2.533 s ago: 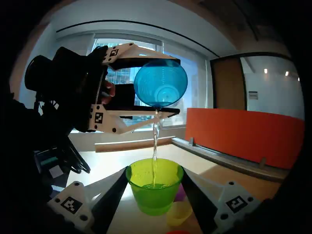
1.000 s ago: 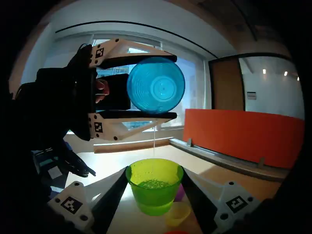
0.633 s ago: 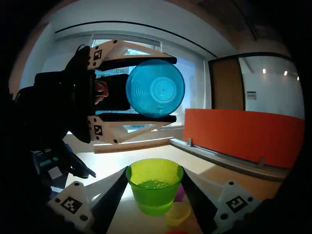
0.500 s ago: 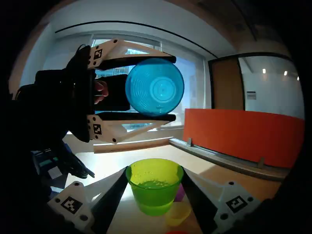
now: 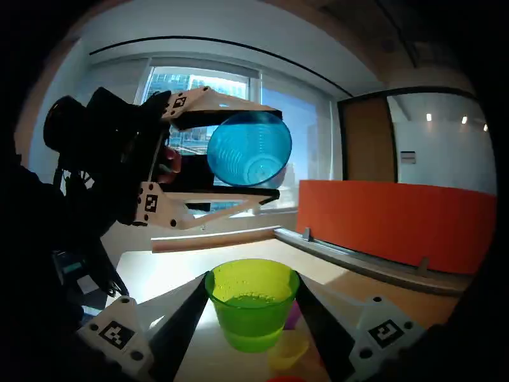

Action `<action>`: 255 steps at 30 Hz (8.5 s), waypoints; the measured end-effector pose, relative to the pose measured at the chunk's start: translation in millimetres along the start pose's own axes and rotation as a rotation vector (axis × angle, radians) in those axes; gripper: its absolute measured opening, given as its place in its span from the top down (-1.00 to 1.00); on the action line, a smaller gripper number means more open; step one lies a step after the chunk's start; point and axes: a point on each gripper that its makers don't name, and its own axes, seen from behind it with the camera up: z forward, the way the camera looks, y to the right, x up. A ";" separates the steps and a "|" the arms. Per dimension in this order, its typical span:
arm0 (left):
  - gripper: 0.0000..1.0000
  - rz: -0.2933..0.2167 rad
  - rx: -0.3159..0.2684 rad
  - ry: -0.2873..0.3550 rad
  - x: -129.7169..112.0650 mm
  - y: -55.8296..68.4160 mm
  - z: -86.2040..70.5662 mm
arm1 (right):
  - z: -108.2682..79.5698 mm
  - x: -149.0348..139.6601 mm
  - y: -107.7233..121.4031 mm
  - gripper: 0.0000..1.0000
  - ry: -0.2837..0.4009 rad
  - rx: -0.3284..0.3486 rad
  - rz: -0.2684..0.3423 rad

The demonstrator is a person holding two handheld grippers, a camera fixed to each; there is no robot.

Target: Pour water

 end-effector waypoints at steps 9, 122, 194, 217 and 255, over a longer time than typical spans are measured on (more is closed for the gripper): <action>-0.78 -0.199 0.006 0.012 -11.2 -4.6 -1.3 | -1.3 2.4 0.4 -0.85 0.008 -0.003 0.000; -0.80 -1.058 -0.322 -0.422 -189.6 204.5 -28.2 | -73.5 -90.4 140.1 -0.85 -0.209 -0.292 0.067; -0.94 -1.129 -0.480 -0.584 -230.1 295.2 -43.6 | -75.5 -200.4 172.8 -0.85 -0.442 -0.324 0.121; -0.94 -1.214 -0.400 -0.556 -215.4 278.5 -74.4 | -88.5 -213.5 166.8 -0.93 -0.445 -0.359 0.147; -0.93 -1.226 -0.144 -0.472 -202.5 228.3 -112.0 | -160.6 -152.2 111.4 -0.99 -0.256 -0.514 0.158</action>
